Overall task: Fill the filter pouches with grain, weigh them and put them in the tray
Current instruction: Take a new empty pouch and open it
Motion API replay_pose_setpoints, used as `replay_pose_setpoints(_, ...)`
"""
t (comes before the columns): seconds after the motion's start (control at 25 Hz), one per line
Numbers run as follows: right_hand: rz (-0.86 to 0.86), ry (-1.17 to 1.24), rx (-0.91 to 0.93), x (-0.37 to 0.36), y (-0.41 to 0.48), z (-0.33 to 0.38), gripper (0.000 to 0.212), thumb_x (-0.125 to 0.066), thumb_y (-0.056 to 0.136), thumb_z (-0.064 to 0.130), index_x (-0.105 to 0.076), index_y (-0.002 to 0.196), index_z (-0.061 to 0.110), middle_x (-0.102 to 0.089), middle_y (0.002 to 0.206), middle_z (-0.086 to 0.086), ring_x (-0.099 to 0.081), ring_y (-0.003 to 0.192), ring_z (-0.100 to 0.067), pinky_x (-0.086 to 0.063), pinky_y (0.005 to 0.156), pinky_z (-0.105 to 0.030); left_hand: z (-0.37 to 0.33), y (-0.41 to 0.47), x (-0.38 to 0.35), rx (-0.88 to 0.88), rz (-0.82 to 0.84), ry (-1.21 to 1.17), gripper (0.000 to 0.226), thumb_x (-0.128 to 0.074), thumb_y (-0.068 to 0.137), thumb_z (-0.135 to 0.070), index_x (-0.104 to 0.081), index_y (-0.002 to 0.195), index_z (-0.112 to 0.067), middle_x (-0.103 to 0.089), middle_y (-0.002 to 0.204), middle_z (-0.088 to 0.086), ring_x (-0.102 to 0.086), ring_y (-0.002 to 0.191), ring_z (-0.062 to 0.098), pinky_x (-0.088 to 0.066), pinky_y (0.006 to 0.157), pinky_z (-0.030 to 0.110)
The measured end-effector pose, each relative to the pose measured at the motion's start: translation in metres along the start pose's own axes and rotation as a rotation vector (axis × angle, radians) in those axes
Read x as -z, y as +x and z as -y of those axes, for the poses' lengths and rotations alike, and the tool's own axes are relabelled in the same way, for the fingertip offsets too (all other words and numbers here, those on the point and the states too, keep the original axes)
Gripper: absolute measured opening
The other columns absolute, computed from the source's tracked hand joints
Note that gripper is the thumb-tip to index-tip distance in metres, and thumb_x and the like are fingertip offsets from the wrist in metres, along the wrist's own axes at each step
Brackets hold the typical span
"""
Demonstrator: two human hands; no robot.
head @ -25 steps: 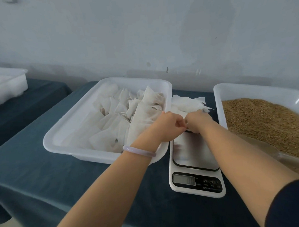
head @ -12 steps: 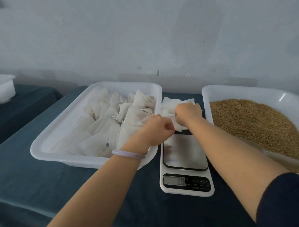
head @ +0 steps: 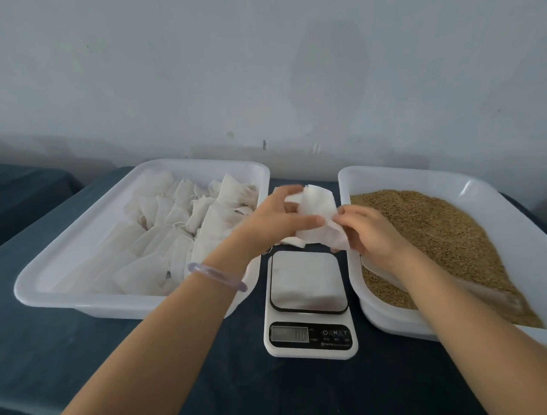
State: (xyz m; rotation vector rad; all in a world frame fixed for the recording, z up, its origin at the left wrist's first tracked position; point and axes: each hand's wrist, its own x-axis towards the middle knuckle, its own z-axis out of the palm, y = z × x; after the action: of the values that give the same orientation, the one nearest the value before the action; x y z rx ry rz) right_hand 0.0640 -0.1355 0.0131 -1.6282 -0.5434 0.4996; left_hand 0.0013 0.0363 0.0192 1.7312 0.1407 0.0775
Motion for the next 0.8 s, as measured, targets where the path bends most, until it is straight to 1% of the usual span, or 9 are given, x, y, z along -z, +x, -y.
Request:
replay_pose_setpoints(0.08, 0.007, 0.134, 0.006, 0.002, 0.0, -0.005, 0.032, -0.053, 0.093, 0.033, -0.067, 0.09, 0.005, -0.056, 0.085, -0.023, -0.054, 0.082, -0.029, -0.044, 0.073, -0.041, 0.003, 0.004, -0.002, 0.001, -0.024, 0.048, 0.055, -0.075, 0.077, -0.002, -0.049, 0.126, -0.006, -0.068, 0.102, 0.015, -0.069, 0.086, 0.026, -0.058, 0.077, 0.041)
replay_pose_setpoints(0.16, 0.036, 0.166, 0.012, 0.005, 0.001, -0.01, 0.059, -0.063, 0.078, 0.055, -0.066, 0.105, 0.003, -0.06, 0.097, -0.03, -0.059, 0.091, -0.03, -0.047, 0.083, -0.044, 0.008, 0.004, -0.002, -0.005, -0.021, 0.12, 0.04, -0.075, 0.076, 0.0, -0.054, 0.109, -0.008, -0.07, 0.087, 0.01, -0.069, 0.07, 0.017, -0.058, 0.062, 0.031)
replay_pose_setpoints(0.2, 0.034, 0.137, 0.014, 0.006, 0.001, -0.012, 0.059, -0.068, 0.073, 0.054, -0.065, 0.109, 0.006, -0.065, 0.104, -0.023, -0.062, 0.097, -0.029, -0.048, 0.089, -0.045, 0.01, 0.003, -0.002, -0.005, -0.009, 0.129, 0.035, -0.076, 0.075, -0.001, -0.056, 0.102, -0.01, -0.07, 0.083, 0.008, -0.068, 0.065, 0.013, -0.057, 0.058, 0.027)
replay_pose_setpoints(0.28, -0.04, 0.029, 0.033, 0.006, 0.003, -0.016, 0.031, -0.075, 0.077, 0.026, -0.068, 0.105, 0.015, -0.069, 0.107, -0.012, -0.065, 0.101, -0.026, -0.049, 0.094, -0.05, 0.013, 0.001, -0.003, -0.033, 0.005, 0.165, 0.026, -0.078, 0.075, -0.008, -0.06, 0.092, -0.016, -0.07, 0.078, 0.0, -0.066, 0.062, 0.005, -0.054, 0.056, 0.021)
replay_pose_setpoints(0.4, -0.155, 0.021, 0.037, 0.003, 0.004, -0.022, 0.02, -0.071, 0.078, 0.0, -0.068, 0.093, 0.012, -0.073, 0.089, -0.009, -0.069, 0.083, -0.026, -0.054, 0.083, -0.047, 0.015, -0.004, -0.004, -0.104, 0.051, 0.157, 0.021, -0.078, 0.076, -0.015, -0.063, 0.086, -0.027, -0.067, 0.07, -0.017, -0.064, 0.064, -0.004, -0.049, 0.054, 0.013)
replay_pose_setpoints(0.56, -0.229, 0.061, 0.009, 0.005, -0.003, -0.025, 0.019, -0.072, 0.076, -0.001, -0.065, 0.089, 0.011, -0.073, 0.077, -0.006, -0.068, 0.074, -0.025, -0.055, 0.076, -0.043, 0.018, -0.009, -0.005, -0.122, 0.083, 0.229, 0.024, -0.071, 0.082, -0.007, -0.061, 0.083, -0.029, -0.065, 0.067, -0.02, -0.061, 0.064, -0.008, -0.048, 0.058, 0.009)
replay_pose_setpoints(0.64, -0.199, 0.026, 0.015, 0.005, -0.007, -0.025, 0.022, -0.072, 0.076, -0.002, -0.064, 0.094, 0.008, -0.072, 0.078, -0.007, -0.068, 0.075, -0.025, -0.055, 0.076, -0.042, 0.018, -0.01, -0.005, -0.123, 0.064, 0.136, 0.018, -0.066, 0.086, -0.004, -0.063, 0.078, -0.02, -0.063, 0.065, -0.016, -0.061, 0.065, -0.001, -0.047, 0.061, 0.014)
replay_pose_setpoints(0.72, -0.167, -0.061, 0.057, 0.003, -0.011, -0.022, 0.025, -0.072, 0.078, 0.002, -0.064, 0.099, 0.011, -0.071, 0.087, -0.006, -0.067, 0.083, -0.022, -0.055, 0.077, -0.037, 0.015, -0.011, -0.003, -0.133, 0.038, 0.086, 0.019, -0.067, 0.085, -0.004, -0.063, 0.07, -0.015, -0.059, 0.065, -0.007, -0.059, 0.065, 0.007, -0.048, 0.06, 0.017)
replay_pose_setpoints(0.8, -0.179, -0.224, 0.223, 0.001, -0.018, -0.015, 0.029, -0.071, 0.08, 0.007, -0.063, 0.104, 0.021, -0.067, 0.102, 0.005, -0.064, 0.096, -0.01, -0.052, 0.084, -0.026, 0.014, -0.012, -0.003, -0.141, 0.043, 0.15, 0.027, -0.07, 0.081, -0.004, -0.061, 0.059, -0.017, -0.055, 0.056, -0.01, -0.055, 0.056, 0.003, -0.045, 0.056, 0.014)
